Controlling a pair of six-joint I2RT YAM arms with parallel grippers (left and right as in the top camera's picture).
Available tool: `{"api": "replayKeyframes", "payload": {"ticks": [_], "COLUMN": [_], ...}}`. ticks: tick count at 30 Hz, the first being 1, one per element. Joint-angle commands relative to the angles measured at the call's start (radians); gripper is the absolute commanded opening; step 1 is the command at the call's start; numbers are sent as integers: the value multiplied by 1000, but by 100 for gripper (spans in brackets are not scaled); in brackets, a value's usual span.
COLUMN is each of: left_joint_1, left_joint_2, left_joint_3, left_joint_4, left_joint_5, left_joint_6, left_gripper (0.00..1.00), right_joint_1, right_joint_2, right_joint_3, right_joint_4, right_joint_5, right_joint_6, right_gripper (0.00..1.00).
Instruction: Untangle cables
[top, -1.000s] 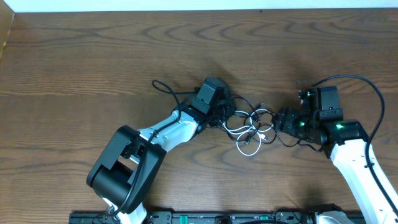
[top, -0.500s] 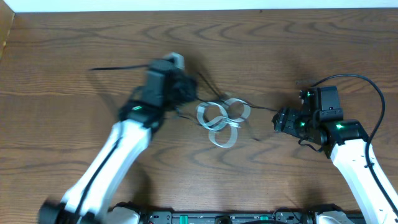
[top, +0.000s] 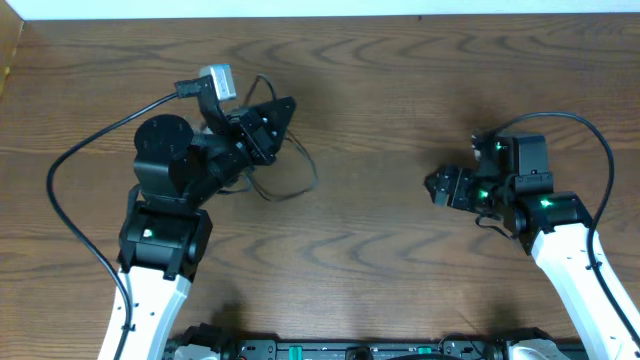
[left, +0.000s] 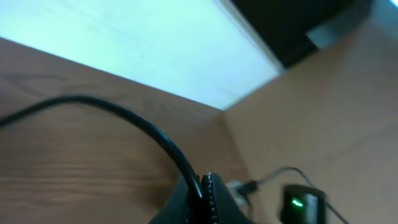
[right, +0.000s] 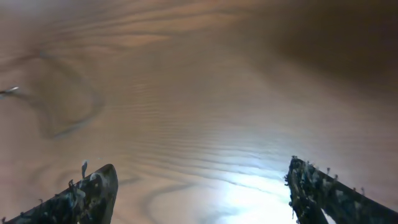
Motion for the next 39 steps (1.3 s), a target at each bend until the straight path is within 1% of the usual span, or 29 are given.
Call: {"api": "replayKeyframes", "payload": {"ticks": [1,5,8,11,13,16,18,20,21,23,24,28,29,30,31,32,33,36,39], "left_joint_1": [-35,-96,-119,-118,-118,-118,-118,-118,-118,-118,-118,-118,-118,-118,-117,-117,-117,-117,-117], "left_joint_2": [21,49,63,64,64,64,64,64,64,64,64,64,64,64,64,67,70,86,109], "left_joint_3": [27,27,27,27,27,27,27,27,27,27,27,27,27,27,27,27,26,26,26], "left_joint_4": [80,226,295,323,359,391,420,458,485,539,564,682,698,703,700,689,673,597,557], "left_joint_5": [150,212,240,254,267,268,283,297,304,317,321,354,360,360,361,361,361,360,360], "left_joint_6": [-56,-56,-56,-74,-92,-129,-151,-183,-206,-245,-267,-338,-341,-339,-333,-323,-308,-269,-260], "left_gripper": [7,7,8,8,8,8,8,8,8,8,8,8,8,8,8,8,8,8,8], "right_joint_1": [14,59,107,138,153,162,163,163,163,163,163,163,163,163,164,165,165,166,166], "right_joint_2": [0,0,0,0,0,0,0,0,0,0,0,0,0,0,0,0,0,0,0], "right_joint_3": [0,0,0,0,0,0,0,0,0,0,0,0,0,0,0,0,0,0,0], "right_joint_4": [30,60,64,56,56,65,73,84,88,95,97,108,108,109,109,109,108,96,70], "right_joint_5": [-144,-143,-143,-142,-142,-135,-128,-98,-67,3,34,197,209,193,143,61,-31,-280,-315], "right_joint_6": [-106,-193,-306,-396,-423,-426,-426,-426,-425,-425,-421,-293,-262,-251,-255,-277,-320,-463,-509], "right_gripper": [84,87,91,93,94,94,92,87,84,73,71,70,70,73,78,85,88,89,90]}}
